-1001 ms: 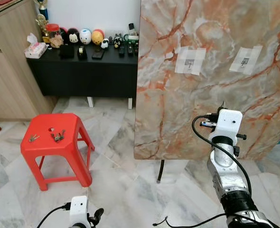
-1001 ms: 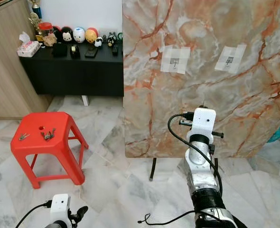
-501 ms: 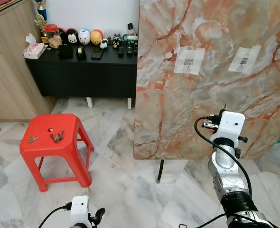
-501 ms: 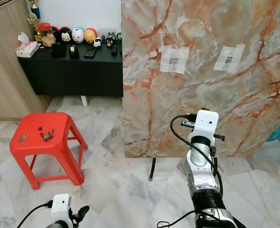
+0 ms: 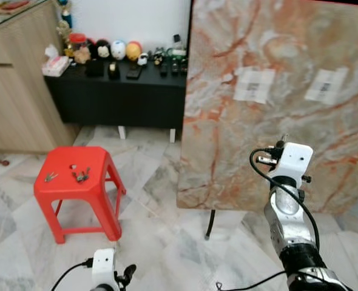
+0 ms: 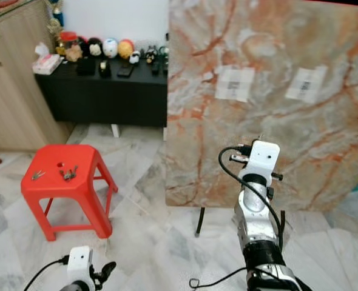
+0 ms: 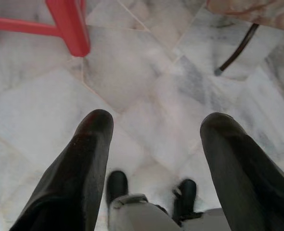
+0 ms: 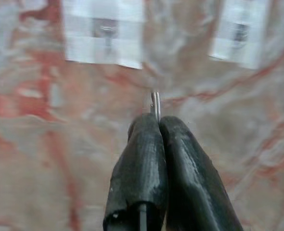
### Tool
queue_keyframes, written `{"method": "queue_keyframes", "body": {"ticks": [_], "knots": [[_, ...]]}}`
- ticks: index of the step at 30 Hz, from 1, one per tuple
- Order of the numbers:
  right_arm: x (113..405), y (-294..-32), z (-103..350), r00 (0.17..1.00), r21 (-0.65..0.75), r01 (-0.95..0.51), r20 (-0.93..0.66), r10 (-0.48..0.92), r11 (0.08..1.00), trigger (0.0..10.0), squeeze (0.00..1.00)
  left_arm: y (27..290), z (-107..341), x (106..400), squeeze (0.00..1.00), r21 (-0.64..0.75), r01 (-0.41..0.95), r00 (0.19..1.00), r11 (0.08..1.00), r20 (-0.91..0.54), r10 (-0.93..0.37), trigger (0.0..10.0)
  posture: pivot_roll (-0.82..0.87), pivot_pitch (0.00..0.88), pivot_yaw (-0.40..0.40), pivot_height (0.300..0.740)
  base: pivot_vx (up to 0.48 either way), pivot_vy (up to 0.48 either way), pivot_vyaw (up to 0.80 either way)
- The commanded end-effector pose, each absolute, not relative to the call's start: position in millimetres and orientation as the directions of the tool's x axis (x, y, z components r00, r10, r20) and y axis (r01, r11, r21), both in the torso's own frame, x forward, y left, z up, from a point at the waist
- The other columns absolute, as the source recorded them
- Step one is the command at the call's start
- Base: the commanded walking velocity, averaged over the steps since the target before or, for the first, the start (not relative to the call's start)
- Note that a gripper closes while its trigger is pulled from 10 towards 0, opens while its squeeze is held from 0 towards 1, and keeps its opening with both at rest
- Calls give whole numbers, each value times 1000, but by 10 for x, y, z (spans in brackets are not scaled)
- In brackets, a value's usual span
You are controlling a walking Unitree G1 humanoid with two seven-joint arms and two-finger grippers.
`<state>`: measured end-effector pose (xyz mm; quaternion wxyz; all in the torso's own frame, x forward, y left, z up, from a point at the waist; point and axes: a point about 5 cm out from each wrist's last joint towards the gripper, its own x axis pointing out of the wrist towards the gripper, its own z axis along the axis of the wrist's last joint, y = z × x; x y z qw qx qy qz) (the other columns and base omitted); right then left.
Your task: Hang keys on a hook
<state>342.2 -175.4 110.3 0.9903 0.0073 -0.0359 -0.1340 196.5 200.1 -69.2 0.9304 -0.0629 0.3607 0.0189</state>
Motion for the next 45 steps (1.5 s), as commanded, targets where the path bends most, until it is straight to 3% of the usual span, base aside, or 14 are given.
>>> {"method": "queue_keyframes", "body": {"ticks": [1, 19, 35, 45], "knots": [[3431, -1816, 1121, 960, 17, 271, 69, -271, 962, 10000, 0, 1965, -694, 1978, 0, -113, -81, 736, 990, -677, -17, 10000, 6, 0, -100, 740, 307, 0, 0], [3430, -1797, 1111, 965, 15, 254, 69, -254, 967, 10000, 0, 1979, -702, 1956, 0, -115, -90, 735, 989, -678, -12, 10000, 6, 0, -100, 740, 309, 0, 0], [3420, -1742, 1118, 970, 2, 225, 88, -225, 974, 10000, 0, 1969, -711, 1932, 0, -119, -88, 738, 989, -674, -16, 10000, 11, 0, -103, 740, 0, 0, 0], [3407, -1640, 1124, 983, -94, 151, 115, -140, 984, 10000, 0, 1961, -702, 1954, 0, -122, -88, 741, 989, -671, -16, 10000, 10, 0, -107, 740, 0, 0, 0]]}}
